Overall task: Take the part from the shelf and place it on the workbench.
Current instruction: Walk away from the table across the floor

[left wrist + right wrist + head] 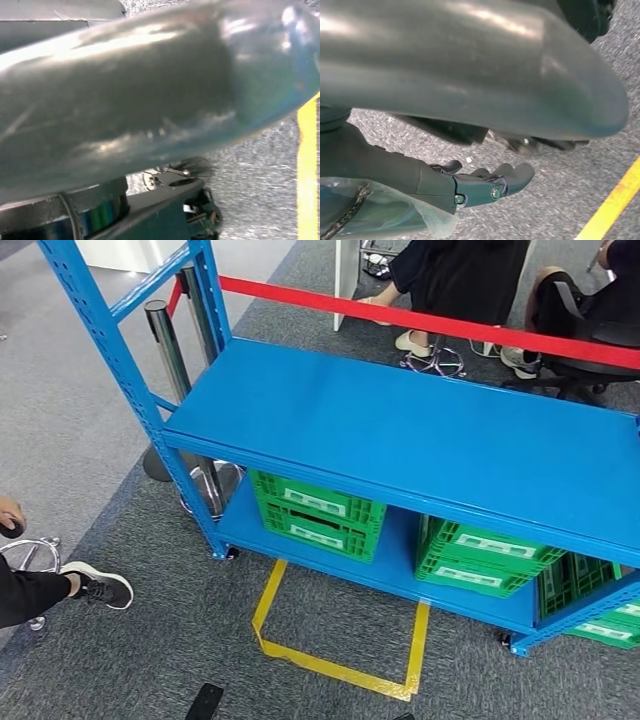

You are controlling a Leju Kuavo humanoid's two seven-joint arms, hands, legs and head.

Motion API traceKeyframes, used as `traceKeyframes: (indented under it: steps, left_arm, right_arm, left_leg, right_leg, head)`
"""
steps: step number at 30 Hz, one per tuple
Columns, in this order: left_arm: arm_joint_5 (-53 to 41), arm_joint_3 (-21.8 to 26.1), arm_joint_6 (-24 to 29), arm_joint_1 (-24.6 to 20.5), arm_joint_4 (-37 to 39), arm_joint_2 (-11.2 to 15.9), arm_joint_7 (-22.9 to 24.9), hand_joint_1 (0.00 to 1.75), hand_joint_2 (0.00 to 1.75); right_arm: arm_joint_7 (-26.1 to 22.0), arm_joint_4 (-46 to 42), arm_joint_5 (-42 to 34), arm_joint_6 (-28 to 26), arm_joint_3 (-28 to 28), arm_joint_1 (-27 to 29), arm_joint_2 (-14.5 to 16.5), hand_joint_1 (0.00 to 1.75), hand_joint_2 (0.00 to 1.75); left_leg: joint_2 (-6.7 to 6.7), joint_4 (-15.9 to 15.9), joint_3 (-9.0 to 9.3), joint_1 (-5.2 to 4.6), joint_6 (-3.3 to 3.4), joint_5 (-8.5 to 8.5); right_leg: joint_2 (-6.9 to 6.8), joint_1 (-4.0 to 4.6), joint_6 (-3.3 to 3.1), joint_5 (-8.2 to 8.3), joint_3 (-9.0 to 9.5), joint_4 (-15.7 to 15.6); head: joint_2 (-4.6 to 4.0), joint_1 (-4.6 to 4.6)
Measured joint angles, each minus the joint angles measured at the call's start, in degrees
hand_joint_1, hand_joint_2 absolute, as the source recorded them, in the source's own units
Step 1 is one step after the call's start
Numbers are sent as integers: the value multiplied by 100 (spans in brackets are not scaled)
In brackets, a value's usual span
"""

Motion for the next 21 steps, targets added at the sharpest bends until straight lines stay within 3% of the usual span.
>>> traceKeyframes:
  steps: [1,2,3,5,7,9,11,12,13,15,17,19,21]
  left_arm:
    - [1,3,-3,-4,0,0,-1,0,0]
    - [2,5,-6,-9,0,0,-1,0,0]
    - [2,8,-9,-15,0,1,-1,0,0]
    - [3,15,-11,-25,0,2,-1,0,0]
    - [4,23,-13,-32,0,1,-1,0,0]
    - [25,33,-20,-35,0,1,-1,0,0]
    - [60,52,-36,-30,0,2,-1,0,0]
    - [74,64,-45,-26,0,3,-1,0,0]
    - [83,74,-50,-22,0,5,-1,0,0]
    - [91,85,-62,-18,0,9,-2,0,0]
    - [97,92,-76,-16,0,18,-4,0,0]
    - [104,109,-86,-19,0,28,-9,0,0]
    - [109,128,-93,-26,0,31,-13,0,0]
  right_arm:
    - [2,-1,-4,-1,0,-1,2,0,0]
    - [4,-1,-3,-2,1,-9,3,0,0]
    - [7,-2,-2,-2,1,-17,4,0,0]
    - [13,-2,-6,-5,1,-28,5,0,0]
    - [18,-2,-27,-10,-1,-31,4,0,0]
    - [22,-2,-54,-22,-1,-47,4,0,0]
    - [27,-2,-73,-39,-1,-57,4,0,0]
    - [31,-2,-79,-46,-1,-56,4,0,0]
    - [34,-2,-82,-51,-1,-55,4,0,0]
    - [42,-2,-88,-63,-1,-63,5,0,0]
    - [48,-3,-105,-80,-1,-81,11,0,0]
    - [52,-3,-127,-97,-2,-88,17,0,0]
    - [51,-2,-139,-107,-4,-70,17,0,0]
  left_leg:
    - [-18,29,43,5,-46,-63]
    - [-33,59,62,5,-86,-115]
    - [-43,83,64,-2,-120,-152]
    - [-51,96,68,-3,-162,-184]
    - [-40,195,53,8,-208,-276]
    - [-26,689,-174,19,-265,-543]
    - [-20,1448,-582,25,-296,-829]
    - [-19,1689,-736,26,-296,-856]
    - [-19,1730,-800,25,-285,-765]
    - [-62,1201,-636,22,-230,-314]
    - [-240,505,-361,18,-159,16]
    - [-347,216,-244,10,-122,39]
    - [-275,123,-205,19,-102,41]
  right_leg:
    - [2,-16,25,223,99,-340]
    - [5,-25,5,336,199,-590]
    - [12,-23,-30,356,263,-725]
    - [26,-10,-145,288,316,-764]
    - [37,-22,-214,275,335,-775]
    - [51,-34,-268,256,364,-783]
    - [86,-30,-299,234,374,-783]
    - [119,-27,-306,225,382,-783]
    - [163,-23,-310,216,394,-783]
    - [278,-17,-302,200,435,-783]
    - [394,-14,-272,187,454,-787]
    - [490,-27,-212,198,428,-808]
    - [539,-41,-136,217,401,-845]
  head:
    - [0,8]
    - [0,14]
    - [0,11]
    - [0,-8]
    - [0,-31]
    - [0,-49]
    - [0,-55]
    - [0,-56]
    - [0,-55]
    - [0,-55]
    - [0,-52]
    - [0,-62]
    - [0,-76]
